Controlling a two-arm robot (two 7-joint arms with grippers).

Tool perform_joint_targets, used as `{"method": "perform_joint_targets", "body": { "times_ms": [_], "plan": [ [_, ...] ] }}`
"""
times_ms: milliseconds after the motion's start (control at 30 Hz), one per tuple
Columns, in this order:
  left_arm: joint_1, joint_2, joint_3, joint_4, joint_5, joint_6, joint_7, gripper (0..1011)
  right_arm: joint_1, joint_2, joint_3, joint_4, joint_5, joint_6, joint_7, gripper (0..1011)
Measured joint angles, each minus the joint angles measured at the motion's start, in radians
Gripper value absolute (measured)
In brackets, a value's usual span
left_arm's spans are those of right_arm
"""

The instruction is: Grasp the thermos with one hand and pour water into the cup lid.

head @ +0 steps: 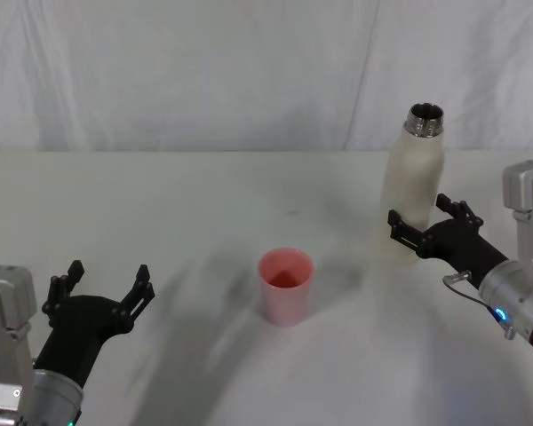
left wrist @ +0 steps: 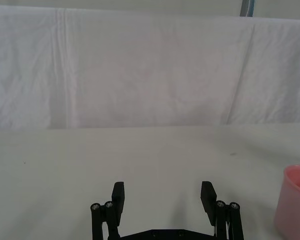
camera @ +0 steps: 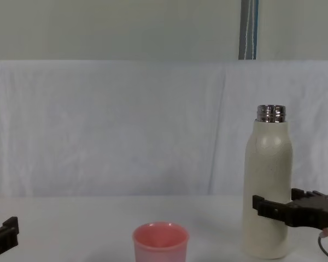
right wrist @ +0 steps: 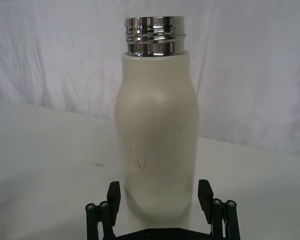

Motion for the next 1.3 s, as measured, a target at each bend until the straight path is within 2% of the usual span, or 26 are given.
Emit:
{"method": "perform_joint_targets", "body": {
  "times_ms": [367,633,1000,1300],
  "plan": [
    [0.000,0.000,0.000,0.000,0.000,0.000,0.000,1001,-0.056,0.027,0.018,-0.084,0.010,0.022,-0.015,1001],
    [0.000,0.000,0.000,0.000,0.000,0.000,0.000,1001,-0.104,0.031,0.030,-0.149,0.012,0.023,-0.041,1001],
    [0.000,0.000,0.000,0.000,0.000,0.000,0.000,1001,-0.176,0.028,0.048,-0.239,-0.008,-0.004,-0.084,1001],
    [0.000,0.000,0.000,0.000,0.000,0.000,0.000,1001,-0.218,0.012,0.062,-0.265,-0.034,-0.034,-0.109,1001]
  ]
}}
